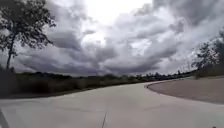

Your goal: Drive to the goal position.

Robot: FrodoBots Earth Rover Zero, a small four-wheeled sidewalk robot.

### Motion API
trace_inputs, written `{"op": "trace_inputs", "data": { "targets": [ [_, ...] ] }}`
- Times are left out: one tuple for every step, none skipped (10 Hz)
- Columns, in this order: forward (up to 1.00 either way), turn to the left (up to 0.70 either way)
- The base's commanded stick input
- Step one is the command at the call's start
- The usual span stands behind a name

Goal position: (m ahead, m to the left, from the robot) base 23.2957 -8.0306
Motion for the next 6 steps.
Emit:
{"op": "trace_inputs", "data": {
  "targets": [
    [0.85,0.00],
    [0.85,0.00],
    [0.85,0.00],
    [0.85,0.00],
    [0.85,0.00],
    [0.85,0.00]
  ]
}}
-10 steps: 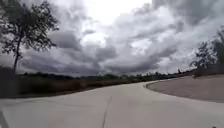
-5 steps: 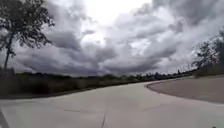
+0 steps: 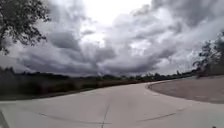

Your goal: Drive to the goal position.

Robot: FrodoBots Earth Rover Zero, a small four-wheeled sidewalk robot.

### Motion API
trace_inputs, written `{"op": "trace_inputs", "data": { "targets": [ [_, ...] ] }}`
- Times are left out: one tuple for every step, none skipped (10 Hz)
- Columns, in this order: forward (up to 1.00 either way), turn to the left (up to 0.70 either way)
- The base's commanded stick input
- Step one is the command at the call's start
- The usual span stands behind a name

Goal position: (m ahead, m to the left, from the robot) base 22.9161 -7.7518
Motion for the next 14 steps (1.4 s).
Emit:
{"op": "trace_inputs", "data": {
  "targets": [
    [0.85,0.00],
    [0.85,0.00],
    [0.85,0.00],
    [0.85,0.00],
    [0.85,0.00],
    [0.85,0.00],
    [0.85,0.00],
    [0.85,0.00],
    [0.85,0.00],
    [0.85,0.00],
    [0.85,0.00],
    [0.85,0.00],
    [0.85,0.00],
    [0.85,0.00]
  ]
}}
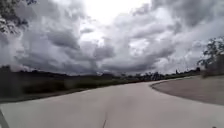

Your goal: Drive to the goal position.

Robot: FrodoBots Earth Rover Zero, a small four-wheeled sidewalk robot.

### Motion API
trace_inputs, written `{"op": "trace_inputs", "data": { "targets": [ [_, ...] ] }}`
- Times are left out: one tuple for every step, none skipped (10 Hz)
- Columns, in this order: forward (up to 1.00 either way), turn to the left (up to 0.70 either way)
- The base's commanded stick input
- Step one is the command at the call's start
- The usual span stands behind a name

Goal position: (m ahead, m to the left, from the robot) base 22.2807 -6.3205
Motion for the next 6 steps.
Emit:
{"op": "trace_inputs", "data": {
  "targets": [
    [0.85,0.00],
    [0.85,-0.01],
    [0.85,-0.22],
    [0.85,-0.34],
    [0.85,-0.24],
    [0.85,-0.08]
  ]
}}
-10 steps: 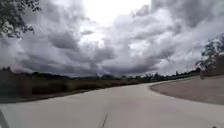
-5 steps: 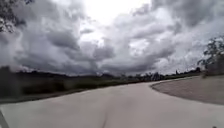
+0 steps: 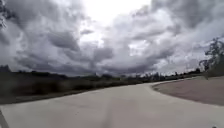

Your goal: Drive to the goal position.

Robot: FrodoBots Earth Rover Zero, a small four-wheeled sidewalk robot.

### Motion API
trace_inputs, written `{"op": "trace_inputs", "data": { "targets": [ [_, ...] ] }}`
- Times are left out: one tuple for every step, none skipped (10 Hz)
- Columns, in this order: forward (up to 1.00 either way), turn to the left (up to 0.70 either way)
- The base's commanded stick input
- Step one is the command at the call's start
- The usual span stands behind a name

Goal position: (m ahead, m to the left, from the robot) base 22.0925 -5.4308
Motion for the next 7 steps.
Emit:
{"op": "trace_inputs", "data": {
  "targets": [
    [0.85,-0.23],
    [0.85,-0.31],
    [0.85,-0.10],
    [0.85,0.00],
    [0.85,0.00],
    [0.85,0.00],
    [0.85,0.00]
  ]
}}
